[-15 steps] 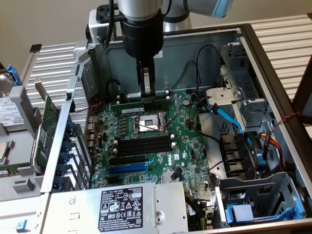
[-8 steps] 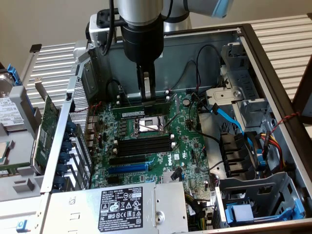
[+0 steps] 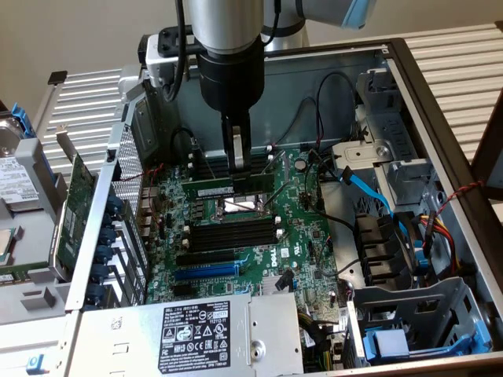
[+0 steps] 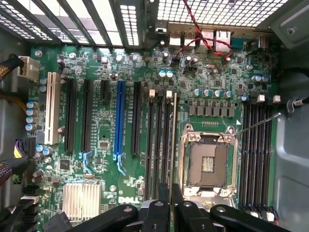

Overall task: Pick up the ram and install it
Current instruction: 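Insert the ram into the slot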

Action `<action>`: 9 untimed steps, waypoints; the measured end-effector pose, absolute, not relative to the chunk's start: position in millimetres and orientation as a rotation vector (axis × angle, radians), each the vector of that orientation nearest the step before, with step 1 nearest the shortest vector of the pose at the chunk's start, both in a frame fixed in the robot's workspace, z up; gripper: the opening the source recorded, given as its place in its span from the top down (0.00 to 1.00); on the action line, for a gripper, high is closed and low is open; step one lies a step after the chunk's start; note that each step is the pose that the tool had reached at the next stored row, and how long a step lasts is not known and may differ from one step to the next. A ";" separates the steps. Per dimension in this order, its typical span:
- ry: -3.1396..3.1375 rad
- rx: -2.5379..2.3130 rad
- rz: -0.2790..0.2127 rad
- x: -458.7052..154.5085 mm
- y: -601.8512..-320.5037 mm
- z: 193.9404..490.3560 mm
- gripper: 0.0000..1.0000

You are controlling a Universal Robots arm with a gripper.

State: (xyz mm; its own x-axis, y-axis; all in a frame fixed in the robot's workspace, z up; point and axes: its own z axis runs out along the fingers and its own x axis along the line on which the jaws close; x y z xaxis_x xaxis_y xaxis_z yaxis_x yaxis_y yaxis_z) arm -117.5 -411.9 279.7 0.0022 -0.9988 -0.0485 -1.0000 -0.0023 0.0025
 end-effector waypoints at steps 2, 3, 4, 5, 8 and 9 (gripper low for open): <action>2.198 -2.204 0.050 -117.4 -411.8 278.5 0.86; 2.201 -2.206 0.045 -117.4 -411.8 278.2 0.86; 2.204 -2.208 0.039 -117.4 -411.8 277.8 0.86; 2.204 -2.209 0.039 -117.3 -411.9 277.6 0.86; 2.204 -2.209 0.040 -116.8 -412.1 273.6 0.86; 2.204 -2.208 0.040 -116.7 -412.2 271.8 0.86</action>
State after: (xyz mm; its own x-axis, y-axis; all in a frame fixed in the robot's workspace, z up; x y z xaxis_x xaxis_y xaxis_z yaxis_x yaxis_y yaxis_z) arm -116.7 -412.2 271.8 0.0021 -0.9994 -0.0336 -1.0000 -0.0022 0.0030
